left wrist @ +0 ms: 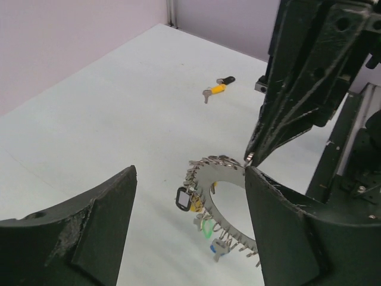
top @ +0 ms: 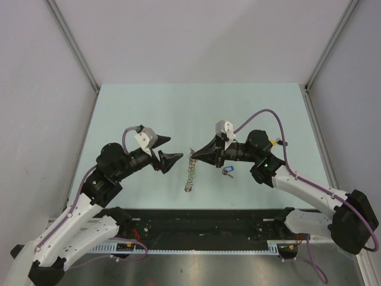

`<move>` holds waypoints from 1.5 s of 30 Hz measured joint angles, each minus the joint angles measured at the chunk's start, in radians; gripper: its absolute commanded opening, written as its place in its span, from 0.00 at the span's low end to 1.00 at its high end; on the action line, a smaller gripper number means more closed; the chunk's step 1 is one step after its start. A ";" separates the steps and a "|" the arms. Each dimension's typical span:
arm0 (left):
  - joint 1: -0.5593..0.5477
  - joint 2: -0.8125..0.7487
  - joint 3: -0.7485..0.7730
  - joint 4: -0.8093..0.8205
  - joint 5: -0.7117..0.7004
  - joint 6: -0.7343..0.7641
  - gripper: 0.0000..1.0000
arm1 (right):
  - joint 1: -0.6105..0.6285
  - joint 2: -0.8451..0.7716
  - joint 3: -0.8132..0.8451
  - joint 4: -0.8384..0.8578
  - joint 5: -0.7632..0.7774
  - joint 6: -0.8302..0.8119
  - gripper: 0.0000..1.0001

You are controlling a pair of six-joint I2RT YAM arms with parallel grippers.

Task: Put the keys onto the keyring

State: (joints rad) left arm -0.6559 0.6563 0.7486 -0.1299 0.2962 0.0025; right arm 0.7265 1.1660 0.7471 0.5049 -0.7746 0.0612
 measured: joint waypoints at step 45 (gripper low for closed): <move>0.110 0.214 -0.111 0.489 0.642 -0.318 0.33 | 0.071 -0.146 -0.214 0.364 0.236 0.261 0.00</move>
State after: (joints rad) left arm -0.5457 0.8700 0.6376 0.3595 0.9386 -0.3153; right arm 0.7975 1.0203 0.5327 0.8692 -0.5388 0.3222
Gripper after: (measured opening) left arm 0.349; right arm 0.010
